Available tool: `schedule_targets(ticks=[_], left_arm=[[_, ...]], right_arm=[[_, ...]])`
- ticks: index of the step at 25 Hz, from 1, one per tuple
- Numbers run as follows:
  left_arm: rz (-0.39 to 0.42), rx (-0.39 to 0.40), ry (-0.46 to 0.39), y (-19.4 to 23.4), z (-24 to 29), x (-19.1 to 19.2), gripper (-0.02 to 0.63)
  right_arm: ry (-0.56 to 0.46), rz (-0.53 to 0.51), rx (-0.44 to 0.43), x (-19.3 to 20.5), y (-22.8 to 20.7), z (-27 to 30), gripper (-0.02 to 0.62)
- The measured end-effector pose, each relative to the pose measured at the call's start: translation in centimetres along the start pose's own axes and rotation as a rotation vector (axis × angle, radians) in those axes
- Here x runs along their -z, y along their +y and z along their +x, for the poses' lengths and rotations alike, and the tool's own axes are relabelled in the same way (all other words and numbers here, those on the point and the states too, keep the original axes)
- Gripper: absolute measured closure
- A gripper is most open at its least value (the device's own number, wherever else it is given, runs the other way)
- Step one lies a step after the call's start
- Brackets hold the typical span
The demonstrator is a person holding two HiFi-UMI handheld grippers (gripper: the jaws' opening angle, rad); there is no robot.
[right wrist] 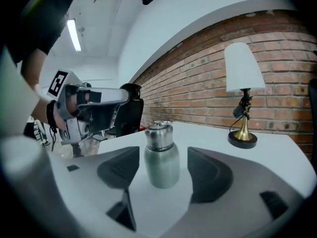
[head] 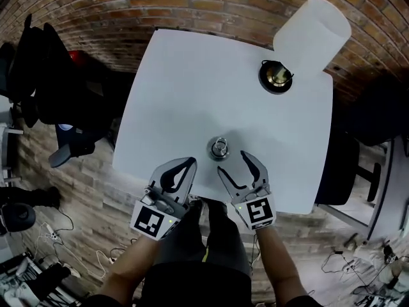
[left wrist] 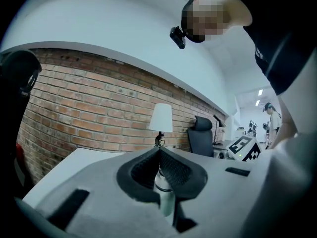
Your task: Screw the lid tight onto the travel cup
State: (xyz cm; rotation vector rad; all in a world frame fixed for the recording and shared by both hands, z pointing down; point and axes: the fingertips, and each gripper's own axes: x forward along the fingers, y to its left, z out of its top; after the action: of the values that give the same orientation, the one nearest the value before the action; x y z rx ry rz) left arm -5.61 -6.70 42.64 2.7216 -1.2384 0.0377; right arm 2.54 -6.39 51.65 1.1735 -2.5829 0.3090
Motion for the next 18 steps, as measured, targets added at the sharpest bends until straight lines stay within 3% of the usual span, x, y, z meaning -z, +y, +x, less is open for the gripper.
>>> schedule_targets(ticks=[4,8,18], left_arm=[[0.025,-0.007,-0.028,0.5,1.4,1.2,0.588],[-0.017,-0.017,0.001,0.3,1.4,2.7,0.588],[-0.009,0.004,-0.009,0.9,2.6,3.7,0.586]], right_arm=[[-0.009,-0.029,-0.031,1.4,-0.3,2.0,0.292],[-0.019,-0.061,-0.069,2.3,0.3,3.2,0.255],[-0.021,-0.107,-0.096,2.9,0.5,6.1,0.252]])
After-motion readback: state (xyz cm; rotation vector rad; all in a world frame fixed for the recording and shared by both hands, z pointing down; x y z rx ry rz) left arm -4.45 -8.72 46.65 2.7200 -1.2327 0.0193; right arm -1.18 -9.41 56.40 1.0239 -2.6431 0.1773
